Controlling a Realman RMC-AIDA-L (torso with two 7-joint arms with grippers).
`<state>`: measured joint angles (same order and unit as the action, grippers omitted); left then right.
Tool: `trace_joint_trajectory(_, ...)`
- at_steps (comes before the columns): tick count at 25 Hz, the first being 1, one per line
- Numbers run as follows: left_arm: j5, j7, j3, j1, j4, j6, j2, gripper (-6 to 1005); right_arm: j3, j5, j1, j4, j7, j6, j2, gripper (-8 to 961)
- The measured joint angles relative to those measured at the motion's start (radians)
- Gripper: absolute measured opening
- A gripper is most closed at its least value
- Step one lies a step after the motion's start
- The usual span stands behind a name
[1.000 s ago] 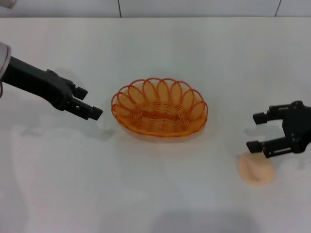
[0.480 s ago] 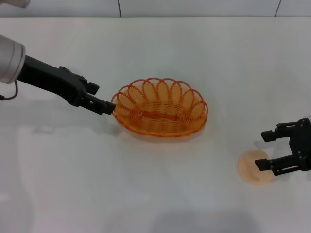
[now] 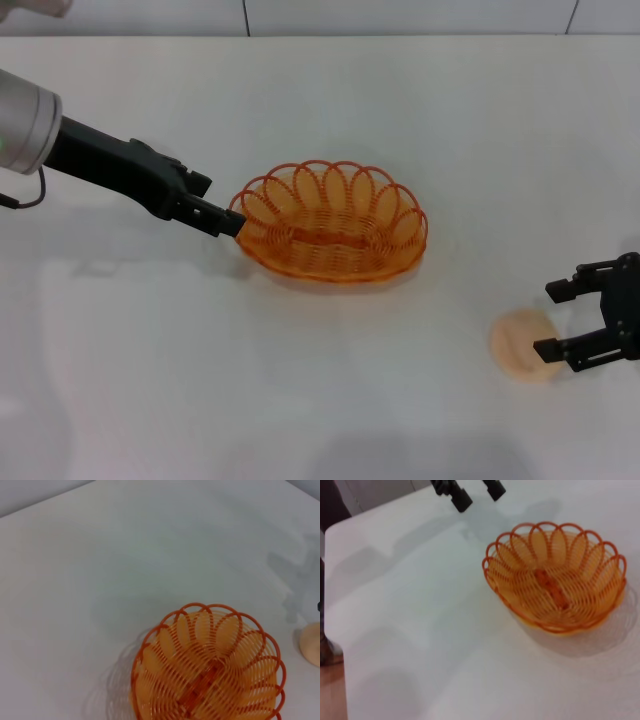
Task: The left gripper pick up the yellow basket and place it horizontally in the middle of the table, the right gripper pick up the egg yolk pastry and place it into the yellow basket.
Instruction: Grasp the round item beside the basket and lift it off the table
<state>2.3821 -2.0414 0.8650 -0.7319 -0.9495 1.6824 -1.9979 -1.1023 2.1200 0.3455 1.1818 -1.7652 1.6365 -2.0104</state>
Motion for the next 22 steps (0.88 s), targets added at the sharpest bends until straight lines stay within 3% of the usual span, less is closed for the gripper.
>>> trace_joint_trajectory(9,0.0,-0.006,0.0,-0.003,0.001,-0.003,-0.004,878,-0.087,0.062,0.016,0.063,-0.07,-0.012,-0.001,752)
trace_joint_trajectory(22,0.0,-0.01,0.0,-0.005,0.001,-0.003,-0.01,878,-0.128,0.101,0.027,0.08,-0.103,-0.033,-0.001,745)
